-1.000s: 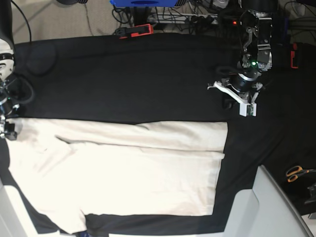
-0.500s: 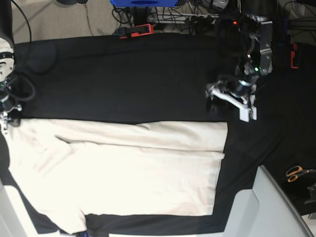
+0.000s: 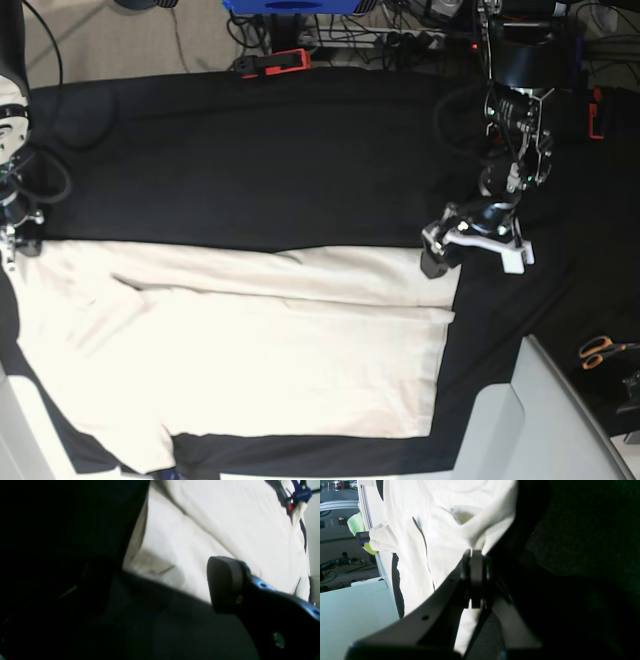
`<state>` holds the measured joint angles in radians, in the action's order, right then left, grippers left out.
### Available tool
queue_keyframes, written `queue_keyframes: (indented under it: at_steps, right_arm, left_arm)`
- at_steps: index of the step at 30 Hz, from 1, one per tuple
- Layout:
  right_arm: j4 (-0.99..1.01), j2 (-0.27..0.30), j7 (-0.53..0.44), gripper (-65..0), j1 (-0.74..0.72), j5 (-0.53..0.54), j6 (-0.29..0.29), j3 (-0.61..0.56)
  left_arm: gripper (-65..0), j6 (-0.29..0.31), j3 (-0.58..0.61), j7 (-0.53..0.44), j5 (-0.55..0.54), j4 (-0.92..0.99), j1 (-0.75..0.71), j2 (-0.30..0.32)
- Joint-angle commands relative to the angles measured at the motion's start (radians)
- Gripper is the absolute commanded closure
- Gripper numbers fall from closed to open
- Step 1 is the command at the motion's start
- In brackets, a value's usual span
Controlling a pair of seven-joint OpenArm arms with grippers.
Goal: Fold the T-shirt properly
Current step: 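Grasp the folded edge and drag it back toward the collar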
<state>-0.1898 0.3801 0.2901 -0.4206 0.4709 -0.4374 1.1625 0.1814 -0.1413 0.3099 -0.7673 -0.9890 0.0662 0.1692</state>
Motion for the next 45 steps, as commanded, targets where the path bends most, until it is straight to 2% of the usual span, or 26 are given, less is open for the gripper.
queue_keyframes:
  at_steps: [1,12,15,16,18,20,22,23,28,31,34,36,39,45]
  right_arm:
    - [-0.010,0.020,-0.005,-0.3,-0.014,0.005,-0.007,-0.003]
    - [-0.015,0.021,-0.005,-0.3,-0.002,0.005,-0.007,-0.003]
    - [-0.015,0.021,-0.005,-0.3,-0.002,0.005,-0.007,-0.003]
    - [-0.015,0.021,-0.005,-0.3,-0.002,0.005,-0.007,-0.003]
    - [-0.015,0.032,-0.005,-0.2,-0.002,0.005,-0.007,-0.003]
    - [-0.015,0.033,-0.005,-0.2,-0.002,0.005,-0.007,-0.003]
    - [-0.015,0.033,-0.005,-0.2,-0.002,0.005,-0.007,-0.003]
    - [-0.015,0.033,-0.005,-0.2,-0.002,0.005,-0.007,-0.003]
    - [-0.015,0.035,-0.005,-0.2,-0.002,0.005,-0.008,-0.003]
    - [-0.044,0.043,-0.004,-0.2,0.012,0.004,-0.010,-0.016]
    - [-0.106,0.041,0.031,-0.2,0.021,0.005,-0.016,-0.103]
    - [-0.153,0.038,0.059,-0.2,0.032,0.007,-0.054,-0.145]
    - [-0.198,0.038,0.090,-0.2,0.055,0.010,-0.079,-0.149]
    - [-0.211,0.041,0.100,-0.2,0.091,0.010,-0.084,-0.155]
  left_arm:
    - [-57.8,-0.010,0.006,0.054,0.001,0.002,0.004,-0.013]
    - [-57.8,-0.010,0.004,0.051,0.001,0.100,0.099,-0.027]
    - [-57.3,-0.010,0.006,0.011,-0.001,0.111,0.108,-0.043]
    - [-54.8,-0.010,0.006,-0.002,-0.001,0.111,0.108,-0.046]
    - [-42.9,-0.010,0.007,-0.013,-0.001,0.114,0.106,-0.047]
    - [-23.7,-0.010,0.013,-0.016,-0.001,0.137,0.111,-0.047]
    - [-1.5,-0.010,0.010,-0.016,-0.001,0.178,0.117,-0.049]
    - [0.0,-0.010,0.012,-0.018,-0.001,0.195,0.129,-0.049]
    - [0.0,-0.010,0.016,-0.010,0.007,0.216,0.143,-0.047]
    - [0.0,-0.013,0.016,-0.007,0.007,0.124,0.077,-0.036]
    - [0.0,-0.015,0.013,0.022,0.007,0.025,0.010,-0.007]
    - [0.0,-0.015,0.007,0.070,0.007,-0.021,-0.022,-0.003]
    - [0.0,-0.015,0.012,0.085,0.007,-0.077,-0.073,0.026]
    - [0.0,-0.016,0.016,0.091,0.007,-0.192,-0.174,0.065]
